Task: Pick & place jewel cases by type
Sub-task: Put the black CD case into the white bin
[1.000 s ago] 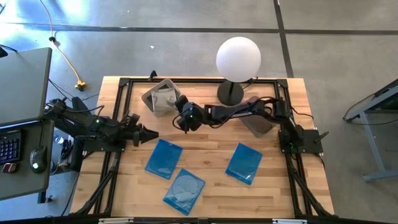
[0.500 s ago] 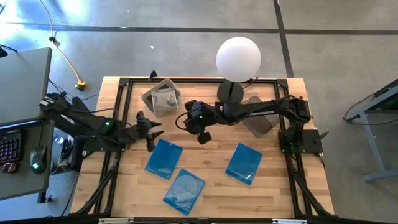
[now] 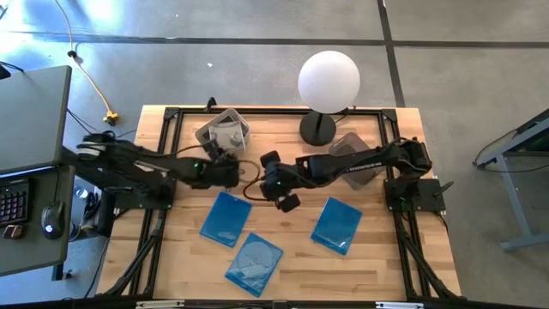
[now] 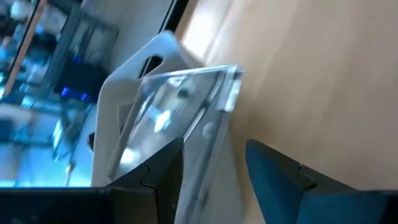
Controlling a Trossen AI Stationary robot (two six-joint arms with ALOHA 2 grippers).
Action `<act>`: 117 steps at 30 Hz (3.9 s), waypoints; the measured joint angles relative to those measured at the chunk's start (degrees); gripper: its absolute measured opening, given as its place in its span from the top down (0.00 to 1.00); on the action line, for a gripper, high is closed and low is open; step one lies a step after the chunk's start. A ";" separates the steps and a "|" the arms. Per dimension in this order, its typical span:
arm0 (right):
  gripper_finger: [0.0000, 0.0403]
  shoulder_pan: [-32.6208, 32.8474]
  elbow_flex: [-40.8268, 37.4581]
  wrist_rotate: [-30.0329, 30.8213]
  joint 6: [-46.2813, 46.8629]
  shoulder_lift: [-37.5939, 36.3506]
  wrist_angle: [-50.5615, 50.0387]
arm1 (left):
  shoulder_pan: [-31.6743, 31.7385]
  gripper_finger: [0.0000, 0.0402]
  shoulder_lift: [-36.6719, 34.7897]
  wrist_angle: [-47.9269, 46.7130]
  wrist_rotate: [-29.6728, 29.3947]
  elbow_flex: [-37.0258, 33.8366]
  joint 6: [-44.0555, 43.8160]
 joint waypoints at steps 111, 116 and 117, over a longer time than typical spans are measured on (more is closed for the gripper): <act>0.69 -0.22 0.07 -3.20 0.17 0.13 -10.61 | 3.67 0.58 7.63 -32.48 -0.78 7.84 -7.94; 0.69 -0.22 0.07 -3.20 0.17 0.13 -10.63 | 9.24 0.58 7.61 -36.76 -2.24 7.84 -7.94; 0.69 -0.22 0.07 -3.20 0.17 0.13 -10.63 | 10.36 0.58 7.60 -37.65 -2.98 7.84 -7.94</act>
